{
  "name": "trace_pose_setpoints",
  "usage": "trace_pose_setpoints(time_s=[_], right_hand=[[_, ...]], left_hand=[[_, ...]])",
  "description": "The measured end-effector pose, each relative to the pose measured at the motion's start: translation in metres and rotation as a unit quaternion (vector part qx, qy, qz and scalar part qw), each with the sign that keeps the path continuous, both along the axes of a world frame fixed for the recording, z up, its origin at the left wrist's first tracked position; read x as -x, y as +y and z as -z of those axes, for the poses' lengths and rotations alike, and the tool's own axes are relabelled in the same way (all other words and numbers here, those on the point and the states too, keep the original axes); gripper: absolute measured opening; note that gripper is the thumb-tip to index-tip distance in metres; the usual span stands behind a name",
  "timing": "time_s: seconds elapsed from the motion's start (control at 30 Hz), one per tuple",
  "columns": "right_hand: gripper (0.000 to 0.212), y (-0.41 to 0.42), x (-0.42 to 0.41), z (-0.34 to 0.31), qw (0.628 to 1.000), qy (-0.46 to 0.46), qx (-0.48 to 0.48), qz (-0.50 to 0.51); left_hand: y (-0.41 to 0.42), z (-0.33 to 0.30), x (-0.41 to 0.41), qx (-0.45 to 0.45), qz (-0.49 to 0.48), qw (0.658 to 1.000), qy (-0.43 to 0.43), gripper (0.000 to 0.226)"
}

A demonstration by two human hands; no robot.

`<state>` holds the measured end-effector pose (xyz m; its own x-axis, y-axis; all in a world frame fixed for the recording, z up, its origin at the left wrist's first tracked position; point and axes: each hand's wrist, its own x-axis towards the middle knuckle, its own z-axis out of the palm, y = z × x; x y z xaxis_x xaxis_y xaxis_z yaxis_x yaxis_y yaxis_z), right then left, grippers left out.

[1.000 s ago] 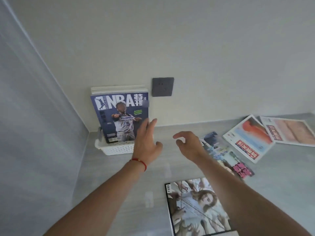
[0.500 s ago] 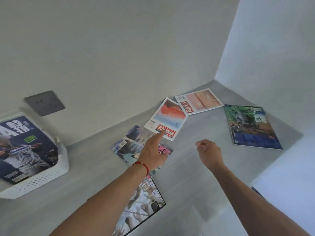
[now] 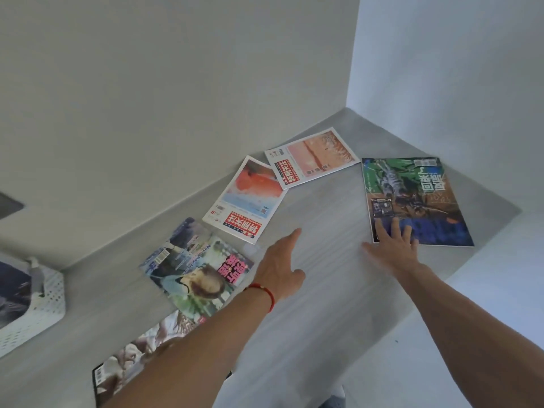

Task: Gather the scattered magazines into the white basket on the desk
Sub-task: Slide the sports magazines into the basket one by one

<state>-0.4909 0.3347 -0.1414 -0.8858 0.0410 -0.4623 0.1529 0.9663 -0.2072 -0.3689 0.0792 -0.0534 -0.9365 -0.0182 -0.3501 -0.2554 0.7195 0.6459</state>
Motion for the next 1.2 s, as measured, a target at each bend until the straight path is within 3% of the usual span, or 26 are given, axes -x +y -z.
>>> trace_pose_setpoints(time_s=[0.1,0.27,0.4,0.47,0.57,0.63,0.73,0.8,0.87,0.97,1.07,1.13,1.2], right_hand=[[0.068,-0.007,-0.025,0.006,0.999,0.052,-0.007,-0.014],[0.039,0.015,-0.089,0.004,0.981,0.145,-0.019,-0.125],[0.027,0.049,-0.118,-0.002,0.937,0.271,0.042,-0.217],[0.020,0.062,-0.119,-0.011,0.921,0.296,0.012,-0.254],[0.013,0.069,-0.119,-0.025,0.951,0.225,-0.061,-0.205],[0.021,0.060,-0.122,-0.030,0.967,0.182,-0.097,-0.151],[0.013,0.033,-0.129,-0.030,0.971,0.213,-0.062,-0.094],[0.046,0.022,-0.131,-0.020,0.981,0.178,-0.030,-0.064],[0.066,0.028,-0.126,-0.010,0.981,0.135,-0.048,-0.133],[0.071,0.051,-0.102,-0.003,0.964,0.061,0.009,-0.257],[0.086,0.049,-0.074,-0.002,0.943,0.047,0.076,-0.320],[0.118,0.040,-0.068,-0.003,0.951,0.078,0.091,-0.285],[0.144,0.038,-0.070,-0.004,0.975,0.090,0.139,-0.149]], left_hand=[[0.007,0.013,-0.005,0.021,0.006,1.000,-0.008,0.082],[0.031,0.026,-0.007,0.065,0.033,0.997,0.001,0.063],[0.060,0.028,0.008,0.078,0.087,0.992,0.048,0.060],[0.072,0.029,0.015,0.096,0.121,0.986,0.068,0.060],[0.078,0.034,0.024,0.107,0.125,0.985,0.050,0.061],[0.077,0.041,0.023,0.138,0.151,0.979,0.012,0.068],[0.080,0.050,0.003,0.212,0.211,0.954,-0.037,0.072],[0.084,0.054,-0.014,0.267,0.237,0.934,0.001,0.062],[0.085,0.055,-0.021,0.248,0.232,0.940,0.016,0.051],[0.076,0.049,-0.005,0.251,0.136,0.958,0.013,0.047],[0.064,0.046,0.014,0.294,0.066,0.954,-0.009,0.062],[0.066,0.048,0.017,0.257,0.053,0.965,-0.025,0.065],[0.070,0.051,0.013,0.194,0.006,0.981,-0.022,0.067]])
